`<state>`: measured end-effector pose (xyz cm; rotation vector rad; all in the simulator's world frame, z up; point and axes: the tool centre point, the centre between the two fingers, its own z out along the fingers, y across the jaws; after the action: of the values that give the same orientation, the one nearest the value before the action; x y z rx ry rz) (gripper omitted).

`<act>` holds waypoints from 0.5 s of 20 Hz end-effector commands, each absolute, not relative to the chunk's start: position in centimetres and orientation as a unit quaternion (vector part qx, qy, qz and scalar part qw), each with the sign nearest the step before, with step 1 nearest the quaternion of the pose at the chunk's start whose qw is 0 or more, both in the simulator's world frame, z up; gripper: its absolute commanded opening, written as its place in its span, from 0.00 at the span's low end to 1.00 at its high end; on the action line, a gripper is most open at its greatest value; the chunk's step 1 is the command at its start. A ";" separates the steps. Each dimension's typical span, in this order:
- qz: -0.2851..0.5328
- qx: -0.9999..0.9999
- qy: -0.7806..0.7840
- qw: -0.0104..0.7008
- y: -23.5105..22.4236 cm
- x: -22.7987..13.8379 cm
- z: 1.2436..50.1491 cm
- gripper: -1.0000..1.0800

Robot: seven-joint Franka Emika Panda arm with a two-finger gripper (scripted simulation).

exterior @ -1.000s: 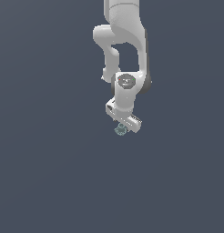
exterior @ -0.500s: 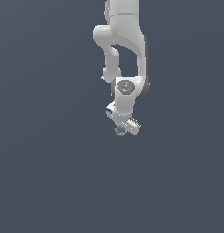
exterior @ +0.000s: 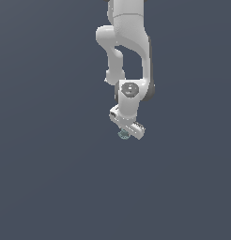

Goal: Pick up the object and move it to a goal position.

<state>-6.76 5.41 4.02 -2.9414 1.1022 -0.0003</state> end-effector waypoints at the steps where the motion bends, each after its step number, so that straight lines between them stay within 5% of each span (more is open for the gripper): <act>1: 0.000 -0.936 0.351 0.000 5.5 -6.7 4.1 0.00; 10: 0.000 -0.936 0.351 0.000 8.2 -4.7 5.3 0.00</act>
<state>-5.18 7.54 4.96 -2.9416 1.1028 -0.0003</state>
